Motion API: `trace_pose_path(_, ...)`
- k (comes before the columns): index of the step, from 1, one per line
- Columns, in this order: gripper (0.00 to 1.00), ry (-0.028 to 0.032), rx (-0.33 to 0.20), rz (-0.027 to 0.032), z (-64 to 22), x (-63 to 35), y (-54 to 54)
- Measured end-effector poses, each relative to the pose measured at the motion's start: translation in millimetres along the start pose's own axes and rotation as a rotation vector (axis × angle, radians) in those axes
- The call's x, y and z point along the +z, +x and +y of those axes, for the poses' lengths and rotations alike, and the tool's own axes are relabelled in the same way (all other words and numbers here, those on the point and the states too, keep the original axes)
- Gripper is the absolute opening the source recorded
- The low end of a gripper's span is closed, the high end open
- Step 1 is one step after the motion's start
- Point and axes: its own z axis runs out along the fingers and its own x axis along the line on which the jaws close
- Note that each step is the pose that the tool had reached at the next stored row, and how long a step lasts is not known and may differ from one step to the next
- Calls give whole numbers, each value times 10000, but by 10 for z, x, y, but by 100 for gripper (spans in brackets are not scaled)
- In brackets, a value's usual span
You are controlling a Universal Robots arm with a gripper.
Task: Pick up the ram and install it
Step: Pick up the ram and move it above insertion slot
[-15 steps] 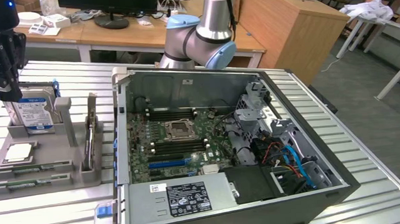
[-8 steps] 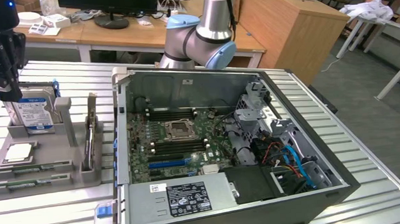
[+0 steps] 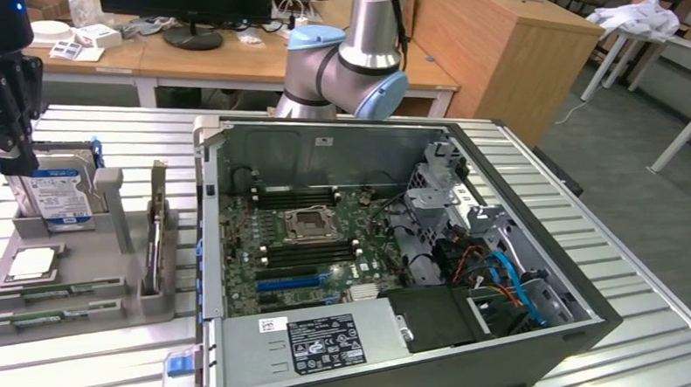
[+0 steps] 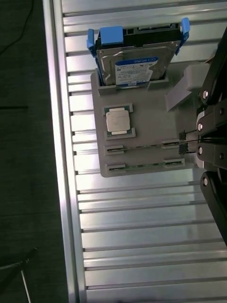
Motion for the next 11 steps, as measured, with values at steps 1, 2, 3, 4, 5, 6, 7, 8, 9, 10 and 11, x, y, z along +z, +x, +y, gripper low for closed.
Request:
trace_pose_path(1, 11, 2, -1, 0, 0, 1, 0)
trace_pose_path(2, 11, 6, 0, 0, 0, 2, 0)
trace_pose_path(3, 11, 10, 0, 0, 1, 4, 0)
trace_pose_path(4, 11, 16, 0, -1, 1, 8, 0)
trace_pose_path(5, 11, 25, 0, -2, 0, 13, 0)
trace_pose_path(6, 11, 35, 0, -4, 0, 17, 0)
trace_pose_path(7, 11, 46, 0, -5, 0, 22, 0)
trace_pose_path(8, 11, 56, 0, -6, 0, 27, 0)
trace_pose_path(9, 11, 65, 0, -7, 0, 31, 0)
trace_pose_path(10, 11, 72, -1, -7, 0, 34, 0)
trace_pose_path(11, 11, 78, -1, -8, 0, 37, -1)
